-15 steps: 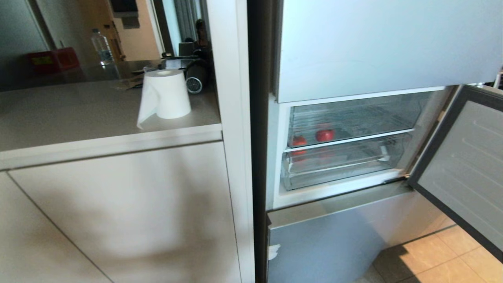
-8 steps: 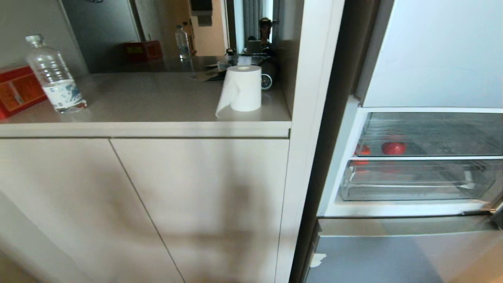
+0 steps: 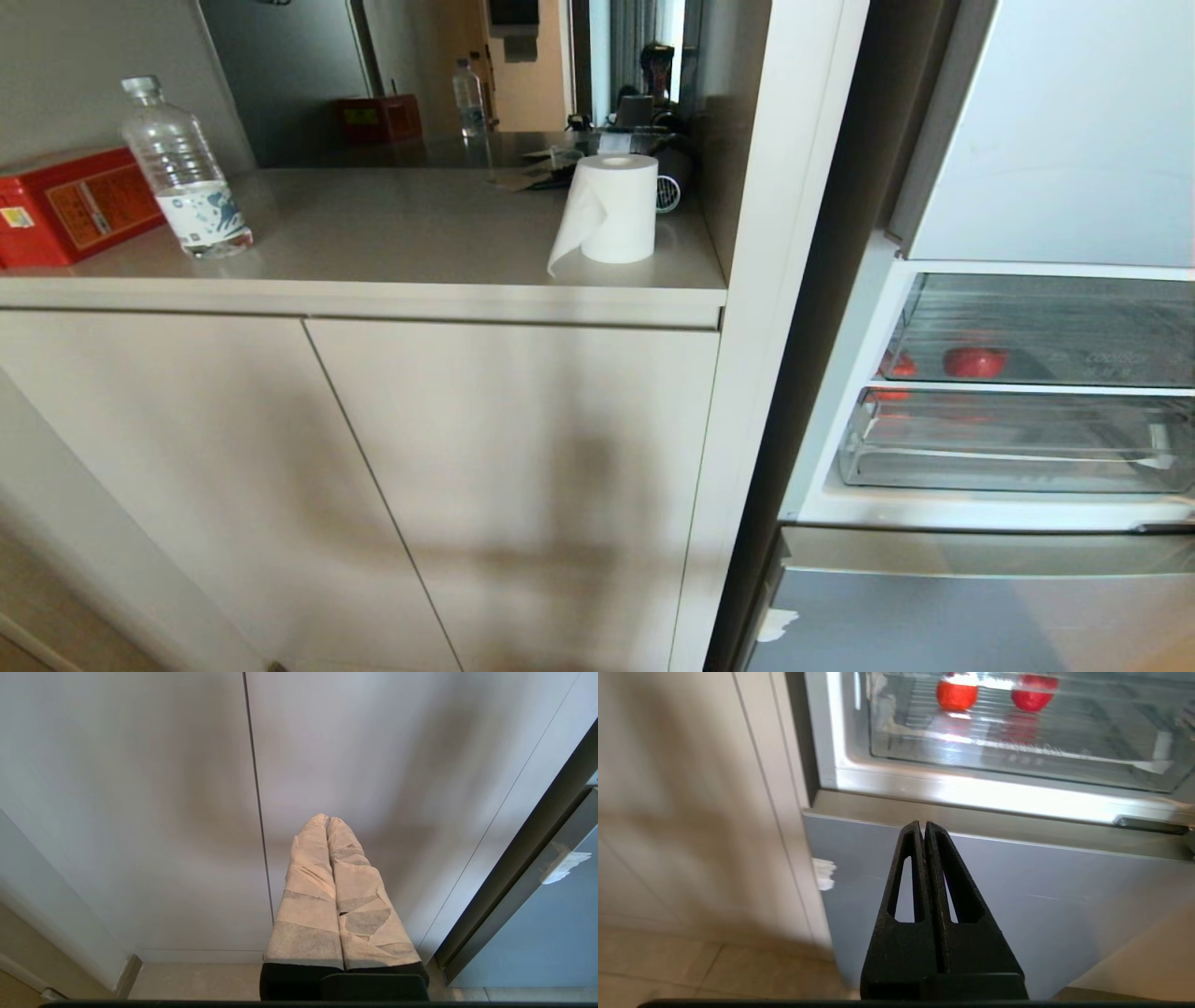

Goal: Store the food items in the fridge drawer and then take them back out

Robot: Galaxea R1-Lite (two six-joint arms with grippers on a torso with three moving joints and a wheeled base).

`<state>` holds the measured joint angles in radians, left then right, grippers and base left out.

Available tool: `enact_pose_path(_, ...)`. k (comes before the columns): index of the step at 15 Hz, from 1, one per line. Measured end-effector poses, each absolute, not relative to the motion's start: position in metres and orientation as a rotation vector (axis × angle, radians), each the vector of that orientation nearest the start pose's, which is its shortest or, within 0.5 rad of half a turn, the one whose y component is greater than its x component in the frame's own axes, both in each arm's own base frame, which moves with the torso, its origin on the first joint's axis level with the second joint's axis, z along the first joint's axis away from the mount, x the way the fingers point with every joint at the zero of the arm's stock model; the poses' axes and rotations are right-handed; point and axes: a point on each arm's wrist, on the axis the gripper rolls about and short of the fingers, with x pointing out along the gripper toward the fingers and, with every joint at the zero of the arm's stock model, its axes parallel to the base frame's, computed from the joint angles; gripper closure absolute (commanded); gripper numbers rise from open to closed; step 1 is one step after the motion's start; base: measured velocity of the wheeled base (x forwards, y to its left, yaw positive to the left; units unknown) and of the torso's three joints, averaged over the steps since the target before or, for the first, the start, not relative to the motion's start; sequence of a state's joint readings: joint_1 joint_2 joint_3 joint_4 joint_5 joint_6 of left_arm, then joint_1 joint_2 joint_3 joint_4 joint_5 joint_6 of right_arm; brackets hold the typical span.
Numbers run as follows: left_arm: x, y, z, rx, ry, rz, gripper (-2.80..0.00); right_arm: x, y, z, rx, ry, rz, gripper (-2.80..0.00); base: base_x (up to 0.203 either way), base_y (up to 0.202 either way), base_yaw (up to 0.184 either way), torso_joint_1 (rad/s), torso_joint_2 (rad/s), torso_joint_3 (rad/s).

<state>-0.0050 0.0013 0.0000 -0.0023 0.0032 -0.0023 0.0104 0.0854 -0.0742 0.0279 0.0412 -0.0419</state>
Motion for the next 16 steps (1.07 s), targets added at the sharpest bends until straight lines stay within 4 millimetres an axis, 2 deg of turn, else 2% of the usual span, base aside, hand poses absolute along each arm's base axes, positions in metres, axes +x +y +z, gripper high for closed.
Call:
enact_pose_path(2,-0.023,0.0,0.076,-0.002,-0.001,-0.001,0.0,-0.012,0.001,0.124,-0.02,0.08,0.083,0.0,0.0,0.0,0.0,0.0,0.0,0.0)
enact_pose_path(4,-0.023,0.0,0.076,-0.002,-0.001,-0.002,0.0,0.012,0.002,0.151,0.008,0.178,0.102,0.0,0.0,0.0,0.0,0.0,0.0,0.0)
enact_pose_path(6,-0.023,0.0,0.076,-0.002,-0.001,-0.001,0.0,0.051,0.003,0.165,0.03,0.285,0.122,0.0,0.0,0.0,0.0,0.0,0.0,0.0)
enact_pose_path(9,-0.023,0.0,0.076,-0.002,-0.001,-0.001,0.0,0.119,0.005,0.162,0.047,0.401,0.139,0.0,0.0,0.0,0.0,0.0,0.0,0.0)
enact_pose_path(10,-0.023,0.0,0.076,-0.002,-0.001,-0.002,0.0,0.141,0.006,0.156,0.047,0.417,0.143,-2.8,0.0,0.0,0.0,0.0,0.0,0.0)
enact_pose_path(13,-0.023,0.0,0.076,-0.002,-0.001,-0.002,0.0,0.19,0.008,0.143,0.049,0.35,0.154,-2.8,0.0,0.0,0.0,0.0,0.0,0.0)
enact_pose_path(16,-0.023,0.0,0.076,-0.002,-0.001,-0.001,0.0,0.214,0.01,0.137,0.068,0.335,0.158,-2.8,0.0,0.0,0.0,0.0,0.0,0.0)
